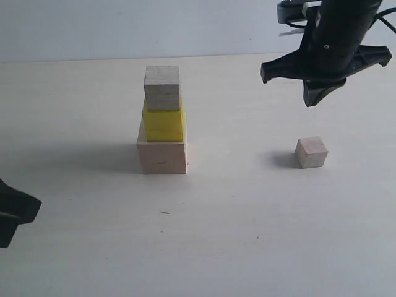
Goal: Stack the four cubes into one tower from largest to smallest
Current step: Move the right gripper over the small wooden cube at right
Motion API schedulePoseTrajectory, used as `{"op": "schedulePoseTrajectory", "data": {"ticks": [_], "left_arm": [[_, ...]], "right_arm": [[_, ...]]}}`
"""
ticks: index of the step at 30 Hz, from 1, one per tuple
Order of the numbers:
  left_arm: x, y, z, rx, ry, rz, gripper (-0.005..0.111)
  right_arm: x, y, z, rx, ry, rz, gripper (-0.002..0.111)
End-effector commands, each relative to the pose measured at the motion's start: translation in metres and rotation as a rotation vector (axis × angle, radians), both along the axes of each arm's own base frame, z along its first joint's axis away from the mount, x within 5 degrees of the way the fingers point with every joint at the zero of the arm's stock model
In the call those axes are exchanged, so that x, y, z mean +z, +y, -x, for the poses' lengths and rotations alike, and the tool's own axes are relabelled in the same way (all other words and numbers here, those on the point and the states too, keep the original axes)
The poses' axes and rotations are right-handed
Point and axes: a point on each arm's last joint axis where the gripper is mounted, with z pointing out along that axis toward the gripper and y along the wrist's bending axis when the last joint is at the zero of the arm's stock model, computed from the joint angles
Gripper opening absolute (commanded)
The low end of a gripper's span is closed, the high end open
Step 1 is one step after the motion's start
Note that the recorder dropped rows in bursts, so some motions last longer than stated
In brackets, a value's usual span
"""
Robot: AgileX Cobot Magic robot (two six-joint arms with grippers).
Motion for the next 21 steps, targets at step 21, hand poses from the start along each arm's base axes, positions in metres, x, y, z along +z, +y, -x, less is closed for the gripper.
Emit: {"op": "schedulePoseTrajectory", "data": {"ticks": [21], "left_arm": [[0.002, -0.002, 0.0, 0.01, -0.002, 0.046, 0.001]], "right_arm": [[-0.042, -0.038, -0.01, -0.001, 0.064, -0.132, 0.009]]}}
